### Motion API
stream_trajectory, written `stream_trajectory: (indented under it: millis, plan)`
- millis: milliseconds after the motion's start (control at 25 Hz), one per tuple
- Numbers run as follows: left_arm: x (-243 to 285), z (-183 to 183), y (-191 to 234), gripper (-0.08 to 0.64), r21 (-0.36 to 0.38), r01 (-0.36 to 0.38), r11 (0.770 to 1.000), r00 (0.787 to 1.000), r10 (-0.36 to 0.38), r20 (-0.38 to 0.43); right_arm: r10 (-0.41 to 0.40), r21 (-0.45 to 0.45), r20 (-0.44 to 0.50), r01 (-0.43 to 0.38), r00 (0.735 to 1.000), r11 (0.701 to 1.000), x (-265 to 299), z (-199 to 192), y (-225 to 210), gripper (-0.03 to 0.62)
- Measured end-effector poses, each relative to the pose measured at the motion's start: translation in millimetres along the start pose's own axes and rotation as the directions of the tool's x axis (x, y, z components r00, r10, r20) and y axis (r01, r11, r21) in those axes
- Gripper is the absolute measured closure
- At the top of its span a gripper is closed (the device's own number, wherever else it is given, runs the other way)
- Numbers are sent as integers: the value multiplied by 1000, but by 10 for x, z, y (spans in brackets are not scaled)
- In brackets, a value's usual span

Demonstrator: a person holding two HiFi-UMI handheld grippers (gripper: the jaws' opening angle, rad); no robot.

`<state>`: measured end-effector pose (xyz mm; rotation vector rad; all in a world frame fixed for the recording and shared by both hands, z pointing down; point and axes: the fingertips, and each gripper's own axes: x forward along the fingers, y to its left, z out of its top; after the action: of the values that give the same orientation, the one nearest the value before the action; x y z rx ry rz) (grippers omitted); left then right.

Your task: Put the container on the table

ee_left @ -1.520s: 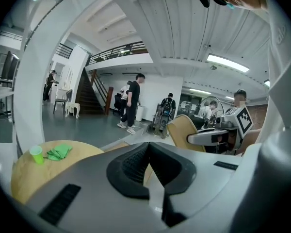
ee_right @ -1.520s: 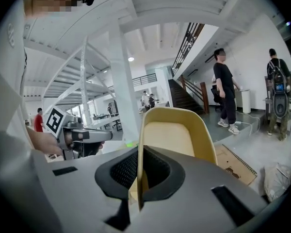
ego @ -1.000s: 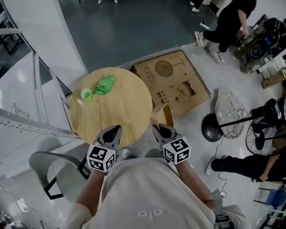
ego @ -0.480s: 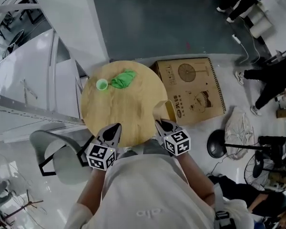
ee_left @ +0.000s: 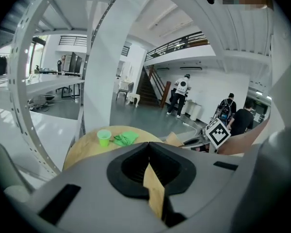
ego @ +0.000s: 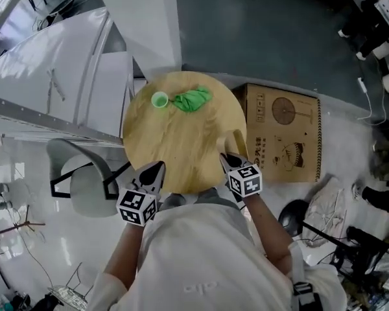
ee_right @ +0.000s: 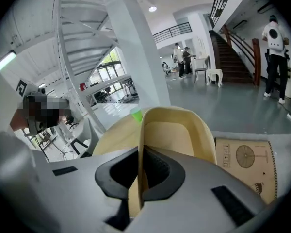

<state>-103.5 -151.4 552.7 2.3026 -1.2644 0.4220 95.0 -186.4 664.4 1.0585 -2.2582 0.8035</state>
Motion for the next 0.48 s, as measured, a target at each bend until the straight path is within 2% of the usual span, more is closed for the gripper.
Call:
stream_trajectory:
  millis: [280, 480]
  plan:
    - [15, -145, 37, 543, -82, -118, 990, 993, 117, -17, 59, -49, -107, -65, 992, 997, 422, -128, -290, 563]
    - [-51, -270, 65, 543, -123, -190, 974, 982, 188, -29, 67, -91, -176, -84, 982, 992, 731, -234, -447, 563]
